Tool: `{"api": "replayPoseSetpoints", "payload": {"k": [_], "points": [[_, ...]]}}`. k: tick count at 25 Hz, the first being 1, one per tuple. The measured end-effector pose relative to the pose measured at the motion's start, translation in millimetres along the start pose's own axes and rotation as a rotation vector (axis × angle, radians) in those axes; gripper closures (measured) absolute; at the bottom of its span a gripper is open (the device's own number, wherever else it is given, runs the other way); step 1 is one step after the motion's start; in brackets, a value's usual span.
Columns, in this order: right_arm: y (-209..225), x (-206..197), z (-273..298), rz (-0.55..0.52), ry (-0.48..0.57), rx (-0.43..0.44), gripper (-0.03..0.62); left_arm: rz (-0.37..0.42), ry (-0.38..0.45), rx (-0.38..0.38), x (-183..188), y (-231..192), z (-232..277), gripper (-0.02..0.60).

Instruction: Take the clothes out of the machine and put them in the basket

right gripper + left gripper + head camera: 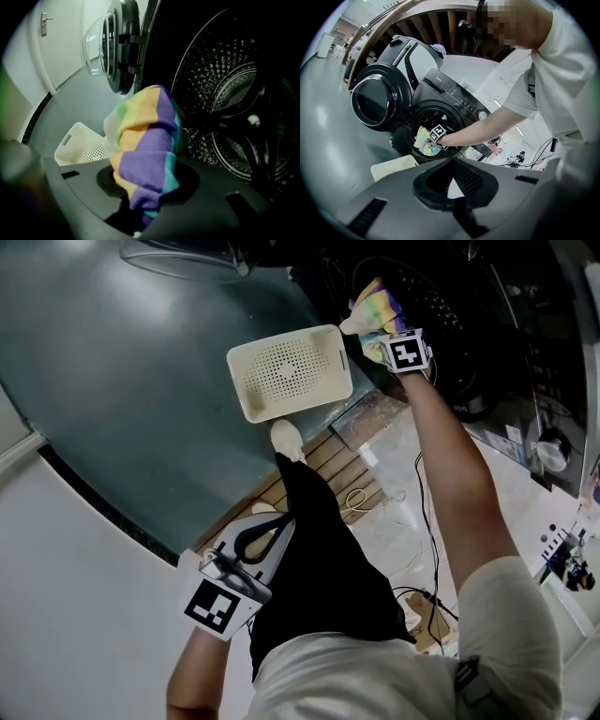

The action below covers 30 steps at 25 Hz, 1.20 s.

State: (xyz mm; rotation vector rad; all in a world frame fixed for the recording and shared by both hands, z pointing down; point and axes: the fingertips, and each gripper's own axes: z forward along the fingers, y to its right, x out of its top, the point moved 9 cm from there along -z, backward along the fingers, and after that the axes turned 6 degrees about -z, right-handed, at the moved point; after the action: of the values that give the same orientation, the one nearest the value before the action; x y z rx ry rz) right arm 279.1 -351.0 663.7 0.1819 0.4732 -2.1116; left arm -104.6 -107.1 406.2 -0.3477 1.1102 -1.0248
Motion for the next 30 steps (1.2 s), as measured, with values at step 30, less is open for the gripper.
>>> {"api": "replayPoseSetpoints", "payload": {"k": [30], "points": [[-111.8,23.8,-238.6,-0.171,0.364,0.18,0.462,0.152,0.104,0.002,-79.6,130.3,-103.6,0.586]]}}
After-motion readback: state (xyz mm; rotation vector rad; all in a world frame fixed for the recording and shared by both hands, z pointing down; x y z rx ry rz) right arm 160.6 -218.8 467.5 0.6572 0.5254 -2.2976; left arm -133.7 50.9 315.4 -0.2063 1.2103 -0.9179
